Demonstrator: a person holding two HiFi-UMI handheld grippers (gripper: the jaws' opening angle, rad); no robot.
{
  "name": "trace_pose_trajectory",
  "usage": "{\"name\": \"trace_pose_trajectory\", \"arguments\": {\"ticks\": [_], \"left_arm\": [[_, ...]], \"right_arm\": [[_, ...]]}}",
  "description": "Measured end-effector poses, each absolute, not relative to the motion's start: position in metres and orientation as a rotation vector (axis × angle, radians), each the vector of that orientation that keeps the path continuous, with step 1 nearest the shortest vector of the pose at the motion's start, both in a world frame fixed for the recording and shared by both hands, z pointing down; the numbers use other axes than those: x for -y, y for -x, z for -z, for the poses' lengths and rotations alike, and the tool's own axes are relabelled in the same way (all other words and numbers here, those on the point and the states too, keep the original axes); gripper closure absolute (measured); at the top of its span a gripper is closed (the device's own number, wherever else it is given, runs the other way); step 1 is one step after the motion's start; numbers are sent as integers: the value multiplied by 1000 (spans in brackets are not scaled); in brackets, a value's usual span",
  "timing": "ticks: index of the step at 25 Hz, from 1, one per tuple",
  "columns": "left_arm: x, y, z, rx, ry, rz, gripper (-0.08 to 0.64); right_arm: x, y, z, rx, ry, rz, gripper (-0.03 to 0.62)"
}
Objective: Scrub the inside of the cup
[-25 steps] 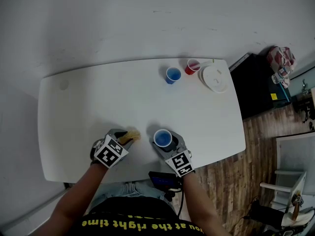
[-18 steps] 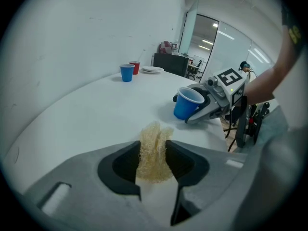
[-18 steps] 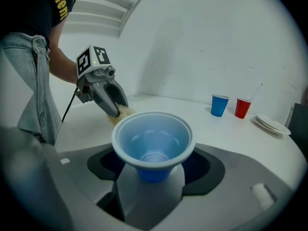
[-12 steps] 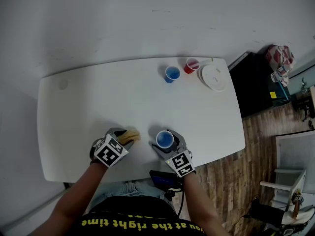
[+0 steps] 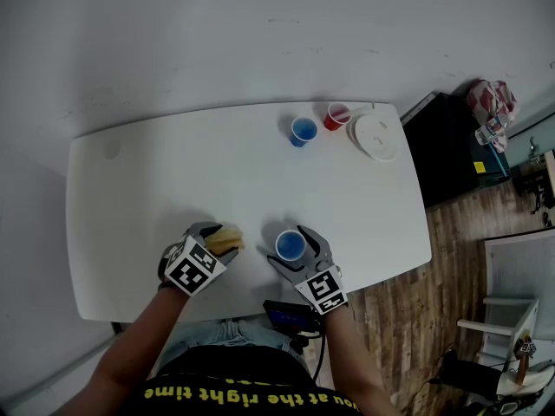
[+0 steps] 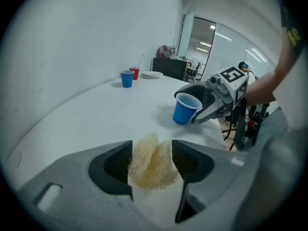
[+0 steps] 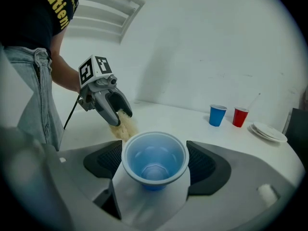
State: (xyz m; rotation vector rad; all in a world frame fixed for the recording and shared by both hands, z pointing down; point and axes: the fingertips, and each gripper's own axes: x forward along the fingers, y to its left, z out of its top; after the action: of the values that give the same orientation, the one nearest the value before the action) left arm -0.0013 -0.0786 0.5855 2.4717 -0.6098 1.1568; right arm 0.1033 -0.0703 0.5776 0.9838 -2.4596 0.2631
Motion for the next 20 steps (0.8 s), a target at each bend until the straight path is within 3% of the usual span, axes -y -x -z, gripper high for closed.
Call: {"name": "trace_pose_trajectory", "arguments": {"ticks": [6, 13, 16, 18, 20], "left_arm": [[81, 2, -571, 639, -2492, -1109, 259], [101, 5, -542, 784, -2614, -1005, 259], [105, 10, -537, 815, -2603, -985, 261], [106, 12, -536, 825, -2596, -973, 270], [106, 13, -536, 830, -2591, -968, 288]], "right_arm": [[72, -105, -561, 2482, -996, -240, 169], [87, -114, -522, 2528, -1091, -190, 178], [93, -118, -509, 2532, -1124, -160, 257], [96, -122, -502, 2537, -1163, -148, 362], [98, -125, -500, 2545, -1192, -167, 389]]}}
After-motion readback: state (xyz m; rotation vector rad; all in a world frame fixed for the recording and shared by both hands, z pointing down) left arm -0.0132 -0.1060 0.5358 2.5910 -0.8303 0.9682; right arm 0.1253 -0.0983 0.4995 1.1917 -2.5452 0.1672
